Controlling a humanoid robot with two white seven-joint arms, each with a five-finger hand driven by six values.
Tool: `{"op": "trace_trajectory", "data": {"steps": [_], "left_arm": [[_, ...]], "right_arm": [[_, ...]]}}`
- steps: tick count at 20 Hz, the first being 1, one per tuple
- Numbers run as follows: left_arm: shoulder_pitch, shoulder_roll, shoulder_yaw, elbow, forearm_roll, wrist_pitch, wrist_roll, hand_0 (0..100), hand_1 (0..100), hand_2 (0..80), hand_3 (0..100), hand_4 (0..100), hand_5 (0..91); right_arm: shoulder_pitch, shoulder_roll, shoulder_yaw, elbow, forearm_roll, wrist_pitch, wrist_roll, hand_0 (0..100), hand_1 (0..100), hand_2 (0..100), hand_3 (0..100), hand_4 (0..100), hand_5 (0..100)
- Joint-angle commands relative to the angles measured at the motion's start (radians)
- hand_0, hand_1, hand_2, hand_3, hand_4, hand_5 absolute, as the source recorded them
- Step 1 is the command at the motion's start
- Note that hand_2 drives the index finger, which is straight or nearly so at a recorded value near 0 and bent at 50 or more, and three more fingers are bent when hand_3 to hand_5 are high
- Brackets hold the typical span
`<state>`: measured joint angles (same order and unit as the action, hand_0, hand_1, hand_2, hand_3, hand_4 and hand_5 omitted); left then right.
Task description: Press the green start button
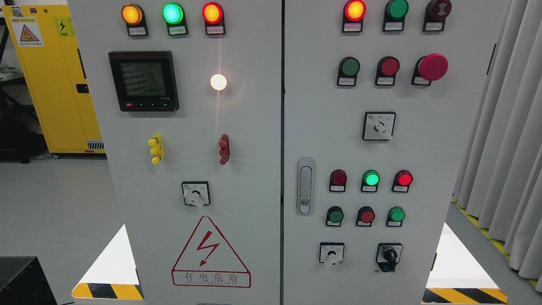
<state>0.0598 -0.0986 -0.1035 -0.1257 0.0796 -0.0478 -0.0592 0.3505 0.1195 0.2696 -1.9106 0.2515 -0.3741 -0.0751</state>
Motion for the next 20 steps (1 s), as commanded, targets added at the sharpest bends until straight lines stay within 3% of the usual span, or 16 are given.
{"op": "trace_trajectory", "data": {"steps": [1, 6, 10, 15, 17, 19, 20], "left_arm": [[0.0, 0.0, 0.001, 0.0, 0.0, 0.0, -0.001, 12, 56, 0.0, 0, 0, 0.0], [0.0, 0.0, 0.001, 0.0, 0.0, 0.0, 0.001, 12, 56, 0.0, 0, 0, 0.0], [0.0, 0.0, -0.001, 0.0, 0.0, 0.0, -0.001, 12, 56, 0.0, 0, 0, 0.0], [0.0, 0.0, 0.001, 0.0, 0.0, 0.0, -0.001, 12, 56, 0.0, 0, 0, 0.0], [0.0, 0.0, 0.001, 0.0, 0.0, 0.0, -0.001, 12, 56, 0.0, 0, 0, 0.0], [0.0, 0.0, 0.001, 0.0, 0.0, 0.0, -0.001, 12, 56, 0.0, 0, 0, 0.0], [0.0, 0.0, 0.001, 0.0, 0.0, 0.0, -0.001, 12, 56, 0.0, 0, 0, 0.0]], "right_arm": [[-0.002, 0.0, 0.002, 0.005, 0.0, 0.0, 0.0, 46, 65, 0, 0, 3, 1], [-0.01, -0.001, -0.001, 0.002, 0.002, 0.0, 0.0, 46, 65, 0, 0, 3, 1], [-0.067, -0.001, -0.007, 0.004, 0.04, 0.006, -0.003, 46, 65, 0, 0, 3, 1], [-0.1, -0.017, -0.084, 0.002, 0.314, 0.001, -0.002, 39, 68, 0, 3, 5, 2], [-0.137, -0.018, -0.133, 0.002, 0.46, 0.0, 0.0, 35, 71, 0, 12, 17, 14], [-0.171, -0.017, -0.174, 0.004, 0.579, 0.0, 0.0, 47, 75, 0, 31, 40, 36], [-0.188, -0.017, -0.188, 0.004, 0.628, 0.001, 0.0, 48, 76, 0, 32, 41, 38]]}}
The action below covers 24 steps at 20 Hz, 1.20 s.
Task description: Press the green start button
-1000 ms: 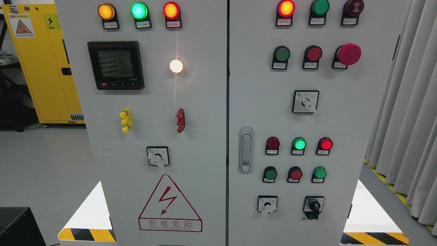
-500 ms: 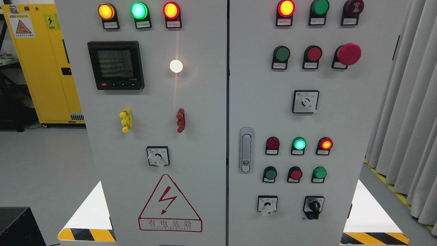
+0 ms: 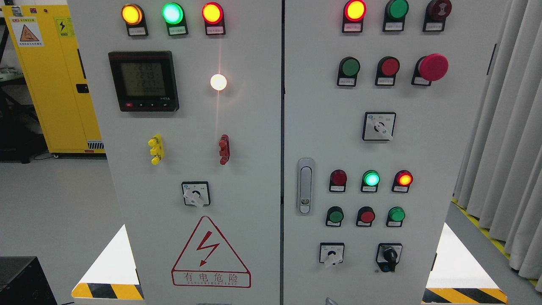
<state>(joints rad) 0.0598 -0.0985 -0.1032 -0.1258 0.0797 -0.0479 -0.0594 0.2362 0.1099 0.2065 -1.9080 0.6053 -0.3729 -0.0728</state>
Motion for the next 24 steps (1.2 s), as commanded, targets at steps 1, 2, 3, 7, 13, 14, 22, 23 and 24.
{"op": "trace_trajectory", "data": {"steps": [1, 2, 3, 7, 13, 14, 22, 23, 24], "left_arm": [[0.0, 0.0, -0.001, 0.0, 0.0, 0.0, 0.001, 12, 56, 0.0, 0, 0, 0.0], [-0.002, 0.0, 0.0, 0.0, 0.0, 0.0, 0.0, 12, 56, 0.0, 0, 0, 0.0], [0.0, 0.0, 0.0, 0.0, 0.0, 0.0, 0.0, 12, 56, 0.0, 0, 0, 0.0], [0.0, 0.0, 0.0, 0.0, 0.0, 0.0, 0.0, 12, 56, 0.0, 0, 0, 0.0], [0.0, 0.0, -0.001, 0.0, 0.0, 0.0, 0.0, 12, 56, 0.0, 0, 0, 0.0], [0.0, 0.0, -0.001, 0.0, 0.0, 0.0, 0.0, 12, 56, 0.0, 0, 0, 0.0], [0.0, 0.0, 0.0, 0.0, 0.0, 0.0, 0.0, 12, 56, 0.0, 0, 0, 0.0], [0.0, 0.0, 0.0, 0.0, 0.0, 0.0, 0.0, 12, 56, 0.0, 0, 0, 0.0], [0.0, 0.0, 0.0, 0.0, 0.0, 0.0, 0.0, 12, 56, 0.0, 0, 0, 0.0]], "right_arm": [[-0.09, -0.006, -0.136, 0.001, 0.316, 0.003, -0.002, 51, 77, 0, 45, 54, 52], [-0.112, -0.006, -0.145, 0.001, 0.355, 0.005, -0.004, 52, 78, 0, 55, 64, 64], [-0.129, -0.003, -0.154, 0.001, 0.393, 0.008, -0.005, 52, 79, 0, 55, 65, 64], [-0.195, 0.002, -0.174, 0.007, 0.485, 0.04, -0.005, 54, 84, 0, 90, 97, 97], [-0.307, -0.006, -0.187, 0.067, 0.487, 0.12, -0.004, 57, 88, 0, 100, 100, 100], [-0.311, -0.006, -0.187, 0.069, 0.49, 0.121, -0.004, 57, 89, 0, 100, 100, 100], [-0.325, -0.001, -0.162, 0.069, 0.622, 0.121, -0.007, 57, 94, 0, 100, 100, 100], [-0.331, -0.001, -0.161, 0.07, 0.623, 0.123, -0.005, 58, 94, 0, 100, 100, 100], [-0.339, -0.001, -0.161, 0.075, 0.628, 0.123, -0.004, 58, 94, 0, 100, 100, 100]]}}
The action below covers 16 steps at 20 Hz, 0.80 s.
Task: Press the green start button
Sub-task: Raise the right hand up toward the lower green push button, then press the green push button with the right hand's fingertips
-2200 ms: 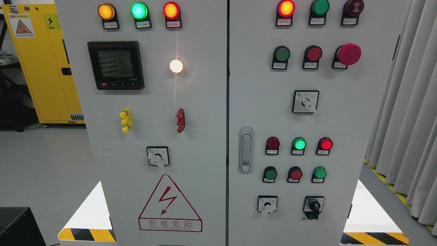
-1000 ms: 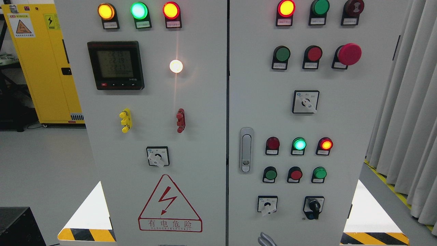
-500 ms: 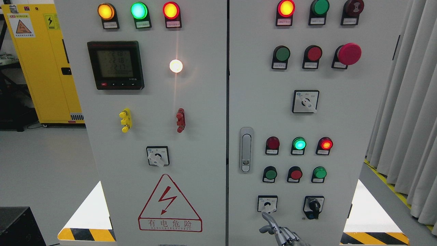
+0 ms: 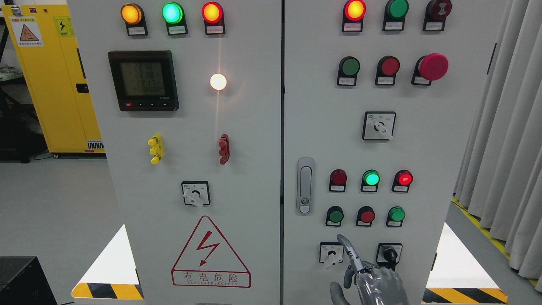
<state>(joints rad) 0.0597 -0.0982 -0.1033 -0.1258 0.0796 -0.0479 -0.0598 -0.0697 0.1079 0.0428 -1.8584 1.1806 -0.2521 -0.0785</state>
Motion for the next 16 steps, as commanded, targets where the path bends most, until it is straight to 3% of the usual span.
{"op": "trace_trajectory", "data": {"steps": [1, 16], "left_arm": [[0.0, 0.0, 0.0, 0.0, 0.0, 0.0, 0.0, 12, 56, 0.0, 0, 0, 0.0], [-0.001, 0.0, 0.0, 0.0, 0.0, 0.0, 0.0, 12, 56, 0.0, 0, 0, 0.0]], "right_arm": [[-0.042, 0.003, 0.002, 0.033, 0.053, 0.002, 0.003, 59, 94, 0, 100, 100, 100], [-0.122, 0.004, 0.003, 0.133, 0.047, 0.028, 0.003, 63, 95, 0, 100, 100, 100]]}}
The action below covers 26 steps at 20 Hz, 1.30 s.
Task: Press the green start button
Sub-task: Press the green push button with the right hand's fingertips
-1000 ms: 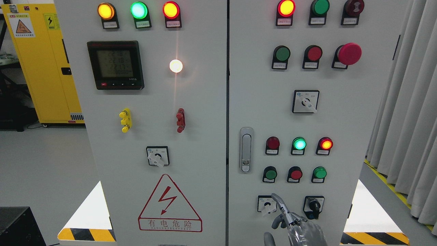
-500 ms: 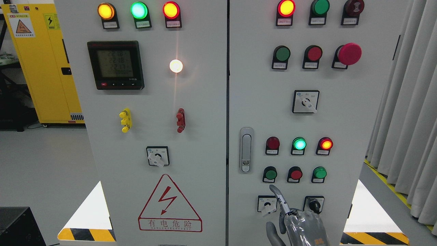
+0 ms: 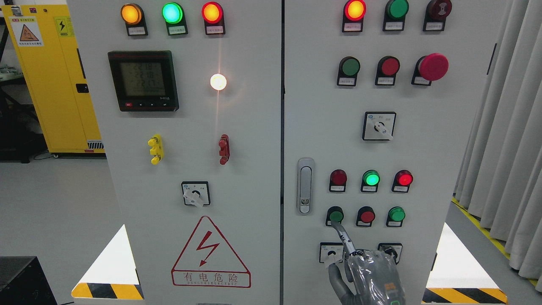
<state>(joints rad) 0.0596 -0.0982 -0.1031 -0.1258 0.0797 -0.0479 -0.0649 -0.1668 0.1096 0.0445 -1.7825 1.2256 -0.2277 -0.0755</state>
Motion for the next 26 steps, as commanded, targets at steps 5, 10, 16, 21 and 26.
{"op": "trace_trajectory", "data": {"steps": [5, 10, 16, 21, 26], "left_arm": [[0.0, 0.0, 0.0, 0.0, 0.0, 0.0, 0.005, 12, 56, 0.0, 0, 0, 0.0], [0.0, 0.0, 0.0, 0.0, 0.0, 0.0, 0.005, 12, 56, 0.0, 0, 0, 0.0], [0.0, 0.0, 0.0, 0.0, 0.0, 0.0, 0.005, 12, 56, 0.0, 0, 0, 0.0], [0.0, 0.0, -0.001, 0.0, -0.001, 0.0, 0.005, 12, 56, 0.0, 0, 0, 0.0], [0.0, 0.0, 0.0, 0.0, 0.0, 0.0, 0.005, 12, 56, 0.0, 0, 0, 0.0]], "right_arm": [[-0.034, 0.001, -0.002, 0.064, -0.006, 0.013, 0.0, 64, 95, 0, 100, 100, 100], [-0.034, 0.002, -0.009, 0.072, -0.011, 0.014, 0.002, 65, 94, 0, 100, 100, 100], [-0.046, 0.002, -0.014, 0.083, -0.014, 0.014, 0.003, 67, 94, 0, 100, 100, 100], [-0.054, 0.002, -0.014, 0.097, -0.015, 0.014, 0.003, 68, 94, 0, 100, 100, 100], [-0.06, 0.004, -0.018, 0.109, -0.015, 0.016, 0.003, 69, 94, 0, 100, 100, 100]]}}
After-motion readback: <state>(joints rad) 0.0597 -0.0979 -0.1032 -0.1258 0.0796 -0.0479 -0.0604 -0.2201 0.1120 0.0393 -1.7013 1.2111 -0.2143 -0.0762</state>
